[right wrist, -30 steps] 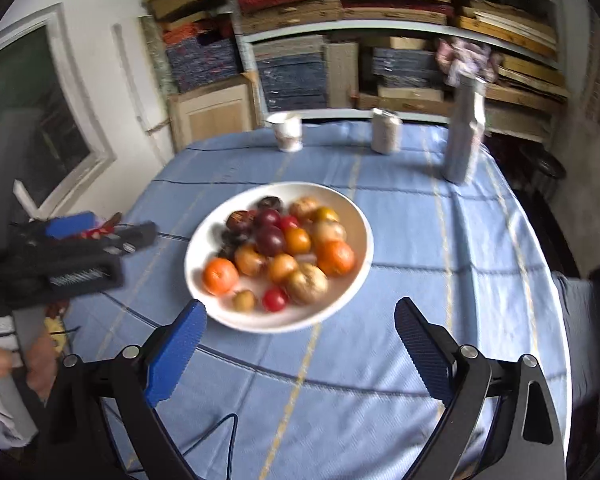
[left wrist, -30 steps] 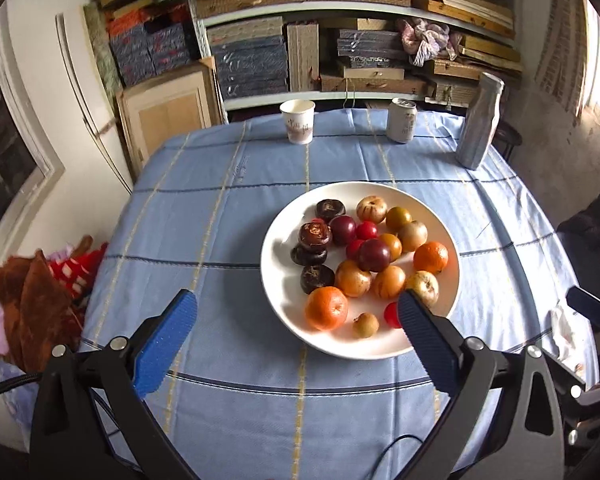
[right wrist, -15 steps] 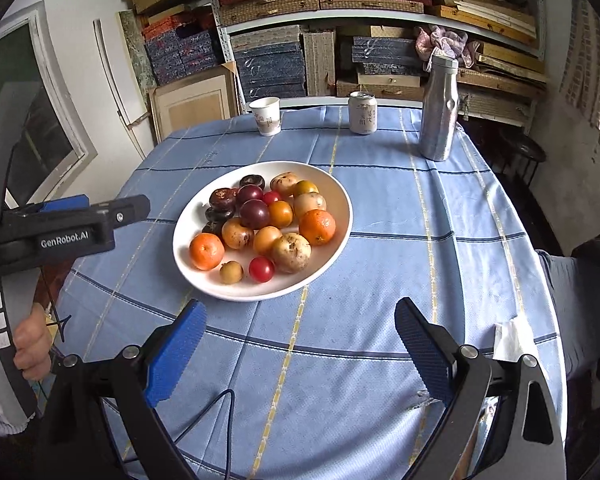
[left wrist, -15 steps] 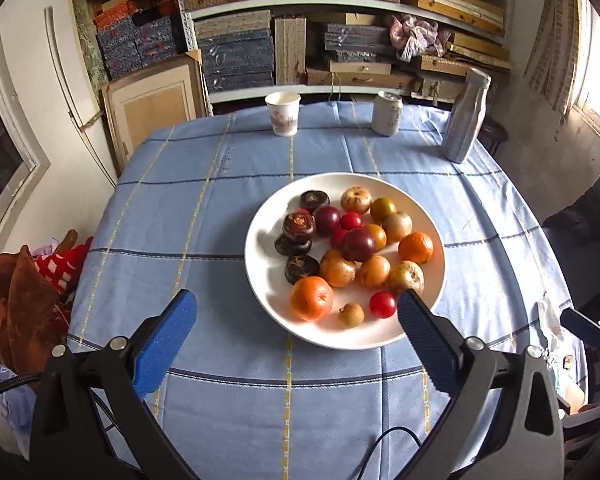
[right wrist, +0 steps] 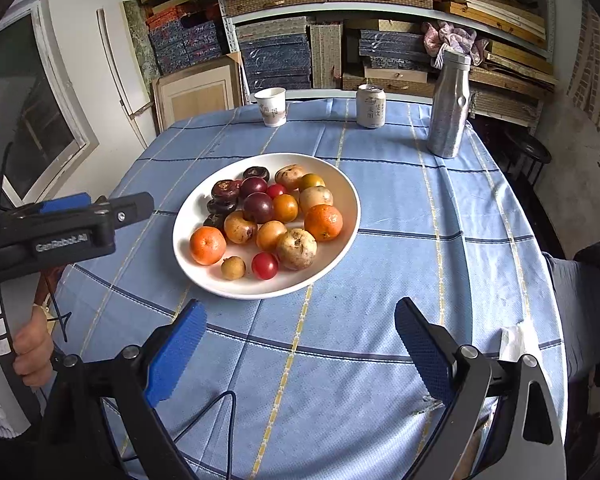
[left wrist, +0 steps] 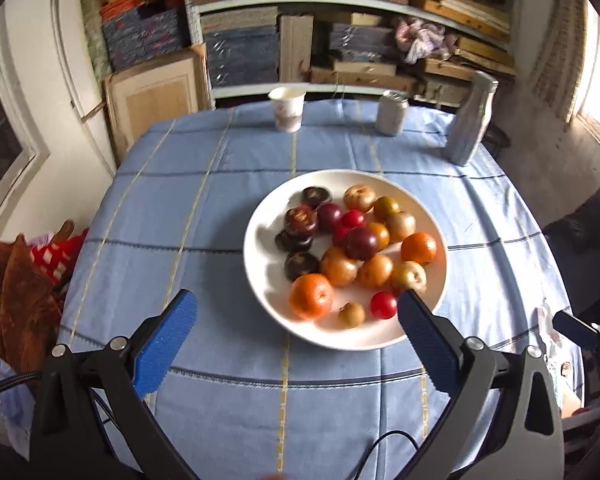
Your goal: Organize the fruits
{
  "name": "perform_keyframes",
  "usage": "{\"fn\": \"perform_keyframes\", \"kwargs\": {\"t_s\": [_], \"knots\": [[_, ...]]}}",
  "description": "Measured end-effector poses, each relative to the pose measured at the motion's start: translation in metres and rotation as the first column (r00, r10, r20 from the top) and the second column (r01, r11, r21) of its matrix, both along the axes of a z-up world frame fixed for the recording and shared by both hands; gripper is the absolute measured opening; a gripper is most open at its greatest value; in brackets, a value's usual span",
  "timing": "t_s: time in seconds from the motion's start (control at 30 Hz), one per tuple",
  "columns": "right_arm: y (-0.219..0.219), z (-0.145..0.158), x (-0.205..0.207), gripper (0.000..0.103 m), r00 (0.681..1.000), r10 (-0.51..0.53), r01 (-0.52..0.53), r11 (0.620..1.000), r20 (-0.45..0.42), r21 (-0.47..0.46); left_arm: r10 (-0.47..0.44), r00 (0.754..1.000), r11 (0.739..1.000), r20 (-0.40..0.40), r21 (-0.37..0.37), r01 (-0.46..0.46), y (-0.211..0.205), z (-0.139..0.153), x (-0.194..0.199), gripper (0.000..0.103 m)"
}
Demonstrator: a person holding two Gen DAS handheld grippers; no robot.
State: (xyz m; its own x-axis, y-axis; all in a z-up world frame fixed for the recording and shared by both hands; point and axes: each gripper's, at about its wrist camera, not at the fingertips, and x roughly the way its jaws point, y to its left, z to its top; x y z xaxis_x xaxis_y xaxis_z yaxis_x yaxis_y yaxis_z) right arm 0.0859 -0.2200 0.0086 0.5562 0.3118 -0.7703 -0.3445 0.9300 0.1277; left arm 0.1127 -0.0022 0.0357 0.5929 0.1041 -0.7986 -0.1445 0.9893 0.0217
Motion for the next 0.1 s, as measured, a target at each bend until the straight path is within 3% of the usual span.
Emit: {"fn": "perform_keyframes", "kwargs": {"t_s": [0.1], "knots": [[0.0008, -0.0005, 0.0009, 0.096, 1.0, 0.004, -0.004, 1.0, -0.002, 0.001, 0.01, 1.0, 1.0, -0.018, 0.008, -0.01, 0.0022, -0.005, 0.0011, 0.098]]}}
